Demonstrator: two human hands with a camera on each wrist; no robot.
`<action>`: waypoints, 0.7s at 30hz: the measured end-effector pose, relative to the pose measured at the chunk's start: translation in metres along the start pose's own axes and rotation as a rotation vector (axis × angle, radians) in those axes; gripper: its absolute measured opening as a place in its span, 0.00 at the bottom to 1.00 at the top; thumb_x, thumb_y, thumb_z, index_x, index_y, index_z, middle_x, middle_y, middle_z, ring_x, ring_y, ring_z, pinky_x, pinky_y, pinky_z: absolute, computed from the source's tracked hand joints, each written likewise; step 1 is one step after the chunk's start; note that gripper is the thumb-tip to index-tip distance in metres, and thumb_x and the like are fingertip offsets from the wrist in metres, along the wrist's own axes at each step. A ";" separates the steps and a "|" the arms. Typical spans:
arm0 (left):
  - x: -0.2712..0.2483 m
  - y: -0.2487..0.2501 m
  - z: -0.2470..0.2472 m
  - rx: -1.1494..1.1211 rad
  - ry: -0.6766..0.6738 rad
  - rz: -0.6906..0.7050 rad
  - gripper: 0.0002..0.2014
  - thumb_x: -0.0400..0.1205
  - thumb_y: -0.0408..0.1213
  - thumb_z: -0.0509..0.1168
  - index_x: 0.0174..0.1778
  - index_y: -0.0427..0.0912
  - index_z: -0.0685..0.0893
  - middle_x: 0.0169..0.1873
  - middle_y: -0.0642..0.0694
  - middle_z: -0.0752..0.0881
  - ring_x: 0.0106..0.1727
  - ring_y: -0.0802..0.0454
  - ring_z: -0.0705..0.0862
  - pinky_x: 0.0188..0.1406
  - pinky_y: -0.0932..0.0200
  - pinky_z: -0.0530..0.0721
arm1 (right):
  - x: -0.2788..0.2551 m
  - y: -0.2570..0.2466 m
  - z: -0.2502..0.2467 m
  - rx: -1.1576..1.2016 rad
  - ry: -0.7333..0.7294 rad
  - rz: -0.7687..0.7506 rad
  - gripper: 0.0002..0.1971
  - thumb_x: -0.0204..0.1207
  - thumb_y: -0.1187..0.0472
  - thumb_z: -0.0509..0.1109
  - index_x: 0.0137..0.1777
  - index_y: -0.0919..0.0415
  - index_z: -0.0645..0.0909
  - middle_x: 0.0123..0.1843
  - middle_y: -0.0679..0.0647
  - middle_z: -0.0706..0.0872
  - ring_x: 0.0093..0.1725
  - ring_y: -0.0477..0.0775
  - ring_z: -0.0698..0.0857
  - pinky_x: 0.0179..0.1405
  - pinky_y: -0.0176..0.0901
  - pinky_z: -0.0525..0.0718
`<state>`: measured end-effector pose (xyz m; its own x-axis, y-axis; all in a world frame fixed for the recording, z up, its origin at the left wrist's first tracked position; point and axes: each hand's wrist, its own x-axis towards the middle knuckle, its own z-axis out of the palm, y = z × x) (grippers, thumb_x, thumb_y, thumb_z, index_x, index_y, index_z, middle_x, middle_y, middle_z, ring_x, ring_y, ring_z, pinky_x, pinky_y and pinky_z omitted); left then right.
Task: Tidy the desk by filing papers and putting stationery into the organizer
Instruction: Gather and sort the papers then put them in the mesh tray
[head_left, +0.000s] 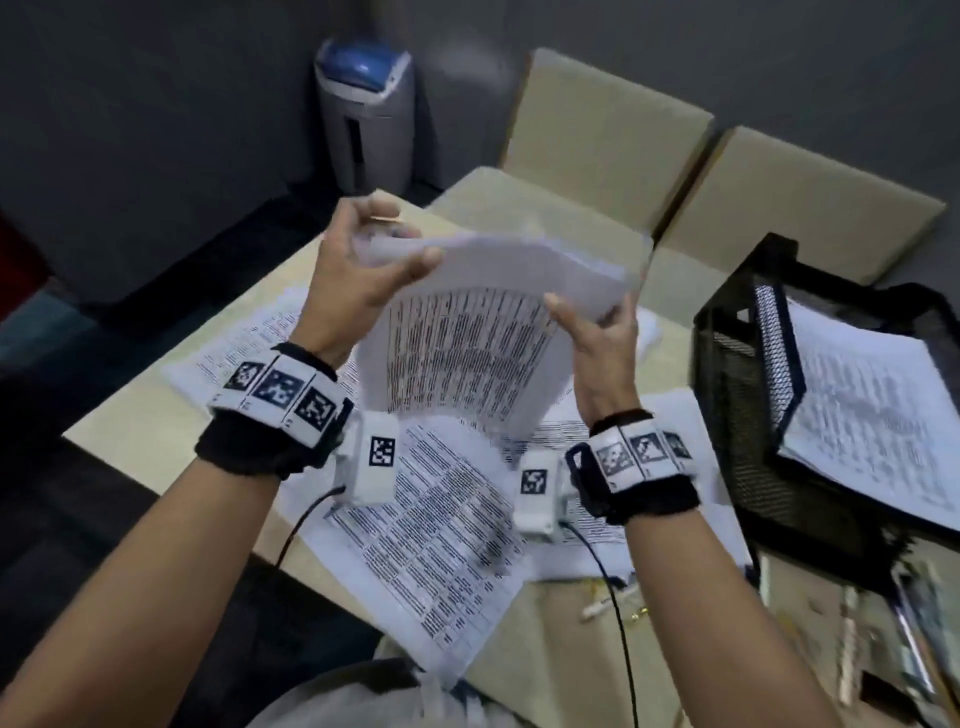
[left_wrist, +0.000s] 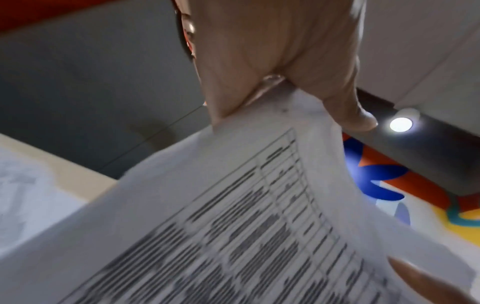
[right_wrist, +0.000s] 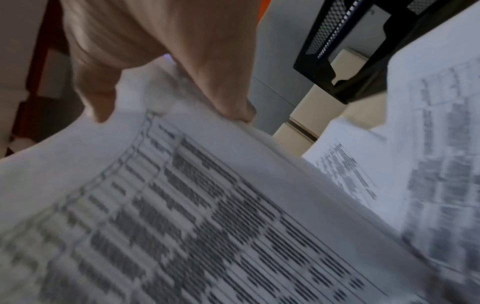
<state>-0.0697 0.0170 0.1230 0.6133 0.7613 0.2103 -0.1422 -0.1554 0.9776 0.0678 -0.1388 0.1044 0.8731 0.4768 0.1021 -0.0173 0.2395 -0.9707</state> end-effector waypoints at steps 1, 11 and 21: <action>-0.003 -0.007 0.003 -0.001 0.017 -0.020 0.27 0.58 0.53 0.78 0.49 0.55 0.74 0.50 0.46 0.80 0.52 0.49 0.81 0.57 0.47 0.83 | -0.003 0.010 0.001 -0.043 0.009 0.033 0.20 0.68 0.76 0.73 0.51 0.53 0.73 0.48 0.52 0.84 0.45 0.44 0.84 0.49 0.37 0.85; -0.020 -0.058 0.020 0.192 -0.020 -0.225 0.16 0.79 0.39 0.67 0.58 0.34 0.81 0.45 0.44 0.85 0.47 0.48 0.83 0.47 0.55 0.83 | -0.016 0.035 0.000 -0.368 0.010 0.252 0.22 0.80 0.77 0.48 0.73 0.63 0.60 0.59 0.50 0.71 0.57 0.49 0.75 0.41 0.24 0.75; -0.047 -0.061 0.144 0.230 -0.246 -0.409 0.09 0.80 0.36 0.66 0.51 0.34 0.79 0.34 0.45 0.79 0.32 0.52 0.77 0.26 0.65 0.80 | -0.057 0.031 -0.159 -0.627 0.137 0.344 0.13 0.82 0.66 0.58 0.66 0.63 0.71 0.51 0.49 0.79 0.53 0.53 0.80 0.49 0.39 0.74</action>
<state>0.0221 -0.1000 0.0557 0.7511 0.6228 -0.2192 0.3039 -0.0314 0.9522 0.0951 -0.2924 0.0344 0.9224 0.3175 -0.2198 -0.0555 -0.4545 -0.8890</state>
